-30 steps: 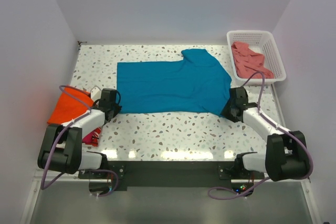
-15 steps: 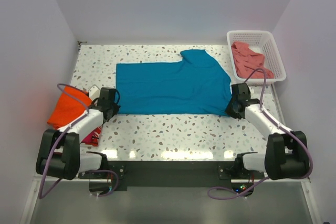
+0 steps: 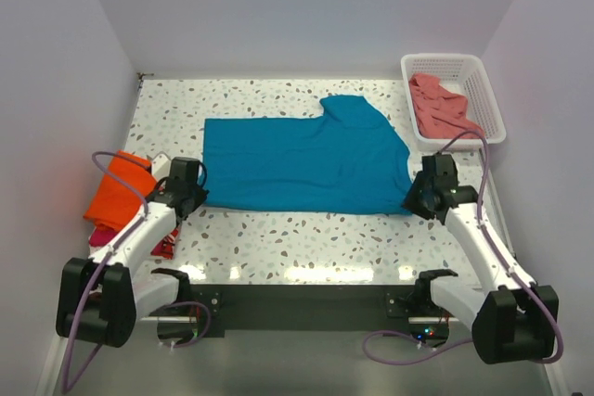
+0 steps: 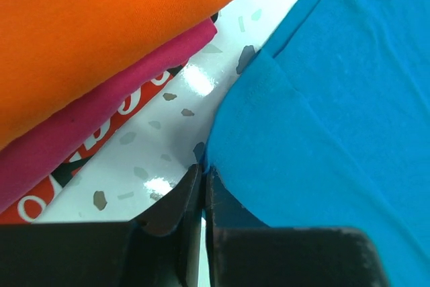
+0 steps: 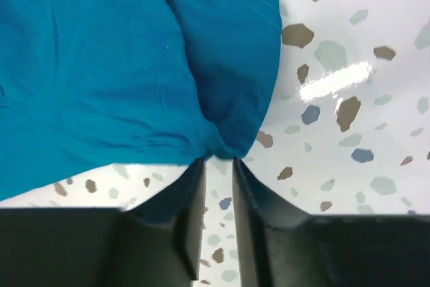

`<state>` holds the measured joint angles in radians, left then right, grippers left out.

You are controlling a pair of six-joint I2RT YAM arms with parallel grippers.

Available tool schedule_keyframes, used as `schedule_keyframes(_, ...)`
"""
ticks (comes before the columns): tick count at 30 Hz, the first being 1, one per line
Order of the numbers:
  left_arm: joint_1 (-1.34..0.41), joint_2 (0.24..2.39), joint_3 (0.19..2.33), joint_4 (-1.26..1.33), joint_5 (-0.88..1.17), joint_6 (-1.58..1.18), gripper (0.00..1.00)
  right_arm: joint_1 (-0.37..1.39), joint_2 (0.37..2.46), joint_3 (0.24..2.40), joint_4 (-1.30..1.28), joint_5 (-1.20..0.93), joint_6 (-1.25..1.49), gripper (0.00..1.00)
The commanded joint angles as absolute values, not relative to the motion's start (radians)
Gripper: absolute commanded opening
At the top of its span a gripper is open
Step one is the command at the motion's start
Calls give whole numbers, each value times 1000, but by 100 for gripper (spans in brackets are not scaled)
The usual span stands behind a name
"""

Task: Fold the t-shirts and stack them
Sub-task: Fold the tshirt

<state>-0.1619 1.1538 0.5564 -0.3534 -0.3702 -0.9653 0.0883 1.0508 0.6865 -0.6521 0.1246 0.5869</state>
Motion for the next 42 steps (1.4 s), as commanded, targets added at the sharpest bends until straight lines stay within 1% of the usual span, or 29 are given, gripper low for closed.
schedule_keyframes(1,-156,1082,545,-408,-368,-939,15,81,1016,732,-715,80,586,34)
schedule_keyframes(2,-156,1068,545,-419,-345,-936,22,81,1023,742,-709,83,578,39)
schedule_keyframes(3,-156,1043,548,-428,-338,-925,40,81,1029,758,-697,87,572,49)
schedule_keyframes(5,-155,1023,575,-463,-331,-913,55,81,1054,832,-696,118,543,59)
schedule_keyframes(6,-155,1006,590,-471,-330,-893,65,81,1083,862,-693,126,529,64)
schedule_keyframes(7,-153,1000,626,-475,-331,-882,68,81,1101,911,-677,112,497,68)
schedule_keyframes(8,-153,997,647,-482,-339,-871,70,81,1118,931,-648,95,485,69)
schedule_keyframes(10,-150,1014,715,-448,-334,-836,71,83,1207,1003,-546,23,459,71)
schedule_keyframes(12,-149,1087,809,-382,-302,-813,71,95,1309,1089,-502,23,442,72)
schedule_keyframes(13,-149,1123,840,-355,-295,-799,71,103,1413,1176,-477,21,428,71)
schedule_keyframes(14,-149,1159,869,-294,-291,-783,70,113,1475,1221,-454,23,425,70)
schedule_keyframes(15,-149,1243,900,-275,-298,-767,70,117,1530,1270,-422,23,422,69)
schedule_keyframes(16,-149,1288,966,-259,-307,-755,70,120,1637,1357,-402,26,416,66)
schedule_keyframes(17,-149,1334,1001,-224,-313,-721,69,124,1688,1400,-382,31,411,65)
schedule_keyframes(18,-149,1429,1076,-219,-319,-712,69,124,1738,1446,-361,34,410,65)
schedule_keyframes(19,-149,1475,1116,-218,-328,-701,69,124,1846,1542,-351,34,396,64)
schedule_keyframes(21,-149,1593,1213,-175,-347,-642,68,126,1943,1635,-331,47,380,63)
schedule_keyframes(22,-144,1630,1247,-178,-359,-631,68,123,1986,1722,-330,49,374,63)
schedule_keyframes(23,-141,1666,1281,-169,-364,-586,68,124,2072,1768,-333,54,358,63)
schedule_keyframes(24,-140,1731,1342,-164,-368,-560,68,124,2107,1813,-345,57,348,60)
schedule_keyframes(25,-137,1764,1376,-172,-379,-542,68,124,2140,1888,-350,58,332,60)
schedule_keyframes(29,-124,1915,1512,-176,-390,-450,67,123,2267,1991,-325,57,293,59)
schedule_keyframes(36,-97,2083,1655,-190,-359,-407,66,124,2411,2124,-314,41,239,58)
schedule_keyframes(42,-86,2183,1721,-199,-342,-384,64,138,2537,2247,-304,8,218,58)
